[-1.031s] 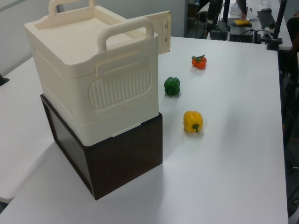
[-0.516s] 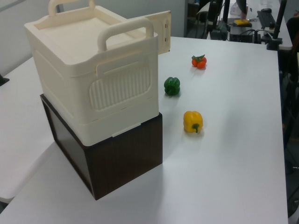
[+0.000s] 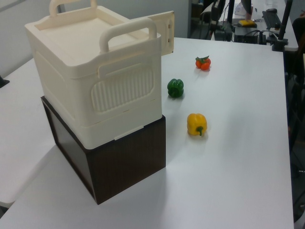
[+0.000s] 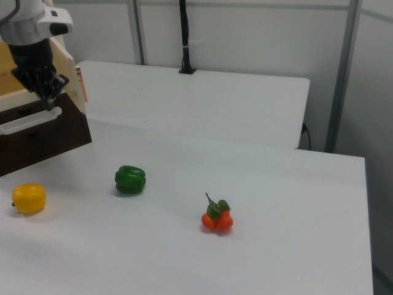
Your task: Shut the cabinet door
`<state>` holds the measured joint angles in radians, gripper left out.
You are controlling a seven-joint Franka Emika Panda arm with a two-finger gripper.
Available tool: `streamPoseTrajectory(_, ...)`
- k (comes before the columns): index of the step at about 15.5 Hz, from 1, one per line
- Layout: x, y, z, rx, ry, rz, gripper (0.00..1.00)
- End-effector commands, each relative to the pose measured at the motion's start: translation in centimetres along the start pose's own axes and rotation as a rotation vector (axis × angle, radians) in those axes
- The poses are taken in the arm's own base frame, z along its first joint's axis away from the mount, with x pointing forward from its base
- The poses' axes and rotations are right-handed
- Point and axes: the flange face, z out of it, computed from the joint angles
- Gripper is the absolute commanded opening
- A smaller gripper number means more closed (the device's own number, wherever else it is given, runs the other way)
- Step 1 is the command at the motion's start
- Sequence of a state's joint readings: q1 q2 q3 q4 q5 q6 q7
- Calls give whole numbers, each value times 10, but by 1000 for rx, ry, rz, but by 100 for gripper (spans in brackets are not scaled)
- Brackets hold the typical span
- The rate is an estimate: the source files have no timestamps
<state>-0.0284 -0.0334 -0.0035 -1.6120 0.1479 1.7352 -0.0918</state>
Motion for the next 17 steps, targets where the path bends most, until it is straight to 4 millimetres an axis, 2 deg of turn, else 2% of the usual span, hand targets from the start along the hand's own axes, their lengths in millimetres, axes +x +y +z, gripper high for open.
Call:
streamPoseTrajectory(1,16,19,-11,41,180,184,0)
streamPoseTrajectory(6,50,47,-15,115,454,536,0)
streamPoseTrajectory(10,75,63,3,246,591,730,0)
streamPoseTrajectory(14,89,62,32,330,606,846,0)
streamPoseTrajectory(15,92,50,38,355,602,847,0)
streamPoseTrajectory(17,97,40,52,378,591,855,0)
